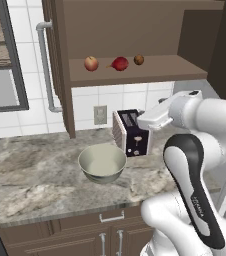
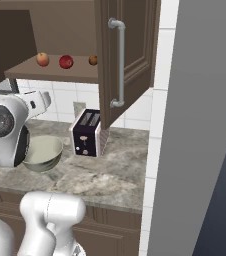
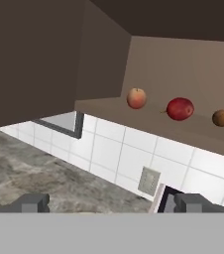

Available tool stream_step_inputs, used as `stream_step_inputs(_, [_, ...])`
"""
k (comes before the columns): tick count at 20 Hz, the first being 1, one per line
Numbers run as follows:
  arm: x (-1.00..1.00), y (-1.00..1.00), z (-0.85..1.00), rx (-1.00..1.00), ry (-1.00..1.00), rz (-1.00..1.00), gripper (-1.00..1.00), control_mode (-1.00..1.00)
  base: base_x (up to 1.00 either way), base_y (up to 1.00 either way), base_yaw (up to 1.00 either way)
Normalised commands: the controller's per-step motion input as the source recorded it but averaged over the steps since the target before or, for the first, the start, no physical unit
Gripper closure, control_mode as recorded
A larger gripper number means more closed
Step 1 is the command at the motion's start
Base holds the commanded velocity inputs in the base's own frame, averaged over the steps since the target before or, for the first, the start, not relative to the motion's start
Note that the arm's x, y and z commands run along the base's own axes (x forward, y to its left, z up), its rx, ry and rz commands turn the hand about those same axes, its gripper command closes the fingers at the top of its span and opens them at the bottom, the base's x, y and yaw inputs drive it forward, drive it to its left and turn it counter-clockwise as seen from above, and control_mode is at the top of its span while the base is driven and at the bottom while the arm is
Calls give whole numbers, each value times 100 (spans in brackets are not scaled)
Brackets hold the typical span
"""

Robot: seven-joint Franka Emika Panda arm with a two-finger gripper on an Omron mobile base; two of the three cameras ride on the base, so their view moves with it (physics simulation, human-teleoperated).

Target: Open the cabinet. Pick the peach and pear from the cabinet and place them into the bowl. Then close the cabinet.

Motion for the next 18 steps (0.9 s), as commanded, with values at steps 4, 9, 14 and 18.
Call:
stream_step_inputs(4, [35, -8, 0, 2, 0, 0, -100, -100, 0, 0, 0])
stream_step_inputs(9, [53, -6, 5, 9, 0, -2, -100, -100, 0, 0, 0])
stream_step_inputs(14, [58, 0, 15, 2, 1, -1, -100, -100, 0, 0, 0])
stream_step_inputs(18, [48, 0, 22, 0, 5, 0, -100, -100, 0, 0, 0])
